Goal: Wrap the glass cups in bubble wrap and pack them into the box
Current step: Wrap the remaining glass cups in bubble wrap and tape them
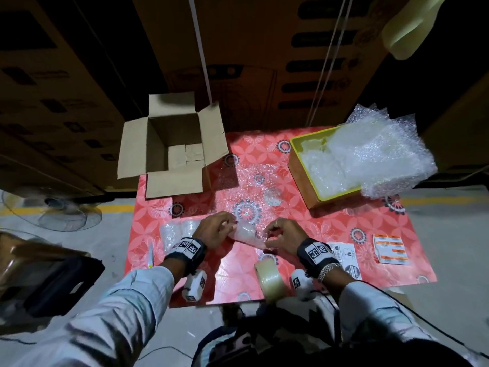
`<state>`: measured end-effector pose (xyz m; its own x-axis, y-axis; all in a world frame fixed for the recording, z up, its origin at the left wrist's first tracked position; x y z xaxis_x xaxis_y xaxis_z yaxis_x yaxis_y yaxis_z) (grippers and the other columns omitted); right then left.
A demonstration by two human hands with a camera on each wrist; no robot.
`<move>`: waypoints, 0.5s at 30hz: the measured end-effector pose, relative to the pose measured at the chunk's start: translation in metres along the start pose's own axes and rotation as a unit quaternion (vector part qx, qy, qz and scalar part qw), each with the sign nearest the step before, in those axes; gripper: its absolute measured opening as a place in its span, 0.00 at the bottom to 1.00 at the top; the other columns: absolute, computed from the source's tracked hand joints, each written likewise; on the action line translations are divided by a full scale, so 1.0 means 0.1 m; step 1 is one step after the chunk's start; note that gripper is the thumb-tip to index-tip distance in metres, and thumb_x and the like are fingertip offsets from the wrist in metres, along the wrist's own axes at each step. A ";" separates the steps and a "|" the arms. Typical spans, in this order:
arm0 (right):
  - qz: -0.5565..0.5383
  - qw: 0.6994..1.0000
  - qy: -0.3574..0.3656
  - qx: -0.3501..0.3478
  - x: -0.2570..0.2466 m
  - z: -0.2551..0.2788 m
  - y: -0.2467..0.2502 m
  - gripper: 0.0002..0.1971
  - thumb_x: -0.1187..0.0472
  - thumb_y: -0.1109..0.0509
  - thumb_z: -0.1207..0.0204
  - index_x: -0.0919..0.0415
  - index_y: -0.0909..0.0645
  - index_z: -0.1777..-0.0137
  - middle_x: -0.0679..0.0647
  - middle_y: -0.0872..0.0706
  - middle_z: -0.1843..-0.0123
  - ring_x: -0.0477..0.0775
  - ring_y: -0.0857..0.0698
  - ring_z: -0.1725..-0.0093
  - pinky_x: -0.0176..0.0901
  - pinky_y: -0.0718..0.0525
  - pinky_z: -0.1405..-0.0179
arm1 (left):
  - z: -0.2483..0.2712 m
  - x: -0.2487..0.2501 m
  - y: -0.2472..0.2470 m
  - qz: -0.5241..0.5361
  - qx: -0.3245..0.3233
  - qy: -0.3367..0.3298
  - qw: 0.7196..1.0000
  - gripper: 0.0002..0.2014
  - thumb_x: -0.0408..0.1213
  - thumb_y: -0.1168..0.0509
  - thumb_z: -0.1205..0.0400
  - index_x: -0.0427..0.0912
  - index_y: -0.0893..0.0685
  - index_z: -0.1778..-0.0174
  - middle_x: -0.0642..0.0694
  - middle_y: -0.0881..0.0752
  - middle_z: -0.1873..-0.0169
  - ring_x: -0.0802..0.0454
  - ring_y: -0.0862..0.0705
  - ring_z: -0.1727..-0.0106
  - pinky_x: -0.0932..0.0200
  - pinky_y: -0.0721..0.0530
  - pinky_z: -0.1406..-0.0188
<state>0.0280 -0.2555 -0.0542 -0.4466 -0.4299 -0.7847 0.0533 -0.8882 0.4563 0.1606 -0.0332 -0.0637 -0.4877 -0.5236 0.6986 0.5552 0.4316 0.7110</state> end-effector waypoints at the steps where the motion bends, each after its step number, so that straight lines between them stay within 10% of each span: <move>1: 0.002 1.000 0.004 -0.010 0.00 -0.03 -0.01 0.16 0.69 0.14 0.34 0.52 0.13 0.53 0.49 0.10 0.51 0.48 0.10 0.50 0.38 0.10 0.58 | -0.03 0.00 0.00 0.012 0.000 0.010 1.000 0.09 0.44 0.33 0.14 0.46 0.10 0.44 0.54 0.10 0.44 0.55 0.12 0.49 0.59 0.13 0.53; 7: 0.031 0.998 0.036 -0.030 0.04 -0.26 -0.03 0.12 0.69 0.25 0.23 0.49 0.16 0.57 0.43 0.11 0.48 0.45 0.11 0.50 0.32 0.16 0.57 | -0.16 -0.02 0.07 0.030 0.012 0.054 0.998 0.18 0.58 0.40 0.16 0.49 0.11 0.52 0.54 0.08 0.50 0.57 0.11 0.54 0.60 0.14 0.55; 15: 0.035 0.996 0.064 -0.045 0.08 -0.53 0.02 0.08 0.68 0.33 0.21 0.54 0.20 0.56 0.47 0.15 0.63 0.44 0.19 0.63 0.38 0.22 0.63 | -0.27 -0.02 0.13 -0.050 0.045 0.122 0.990 0.08 0.43 0.31 0.14 0.44 0.19 0.55 0.44 0.15 0.60 0.41 0.16 0.59 0.49 0.20 0.61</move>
<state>0.0716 -0.2690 -0.0814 -0.3225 -0.5030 -0.8018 0.1632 -0.8640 0.4763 0.1868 -0.0468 -0.0579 -0.3538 -0.7242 0.5919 0.4442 0.4268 0.7877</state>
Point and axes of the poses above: each hand's wrist, its own z-axis away from the middle knuckle, its own y-axis out of the back of the hand, x = y × z, the point moved 4 cm from there along -z, towards the middle knuckle
